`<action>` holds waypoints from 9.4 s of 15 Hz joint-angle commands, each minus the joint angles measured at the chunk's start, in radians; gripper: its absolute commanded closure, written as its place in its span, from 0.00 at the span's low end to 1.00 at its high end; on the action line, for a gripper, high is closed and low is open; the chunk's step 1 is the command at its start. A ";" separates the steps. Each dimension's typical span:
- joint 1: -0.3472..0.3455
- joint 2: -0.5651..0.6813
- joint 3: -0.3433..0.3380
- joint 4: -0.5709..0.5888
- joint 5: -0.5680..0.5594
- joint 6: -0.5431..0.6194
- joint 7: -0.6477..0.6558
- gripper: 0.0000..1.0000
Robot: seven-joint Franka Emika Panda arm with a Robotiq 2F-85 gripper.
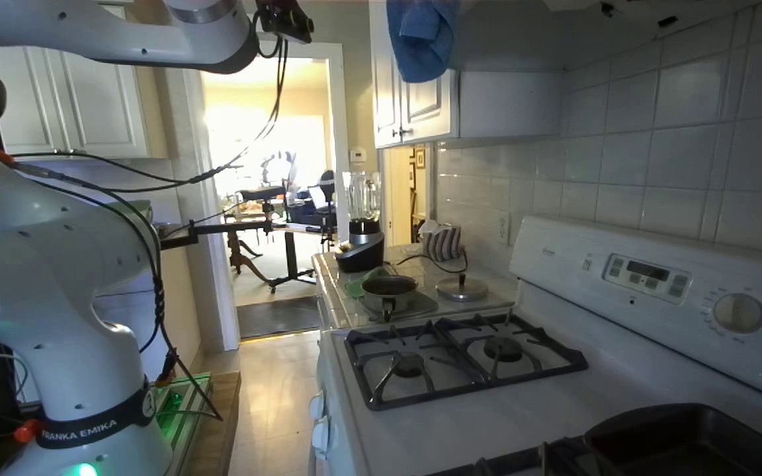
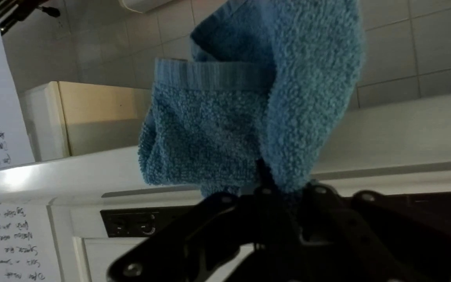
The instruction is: Use the blue towel to wipe the hood above the stove then place it on the left side of the counter.
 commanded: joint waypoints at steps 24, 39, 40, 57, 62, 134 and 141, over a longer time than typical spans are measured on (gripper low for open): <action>0.335 0.064 -0.060 -0.028 0.186 0.061 -0.456 0.97; 0.498 0.243 -0.117 0.077 0.195 0.128 -0.620 0.97; 0.481 0.237 -0.111 0.074 0.191 0.143 -0.610 0.97; 0.022 0.115 0.084 0.074 0.179 0.212 -0.311 0.97; -0.129 0.128 0.125 0.122 0.179 0.181 -0.274 0.97; 0.487 0.312 -0.222 0.370 0.261 -0.573 -0.689 0.97; 0.521 0.335 -0.212 0.290 0.272 -0.549 -0.733 0.97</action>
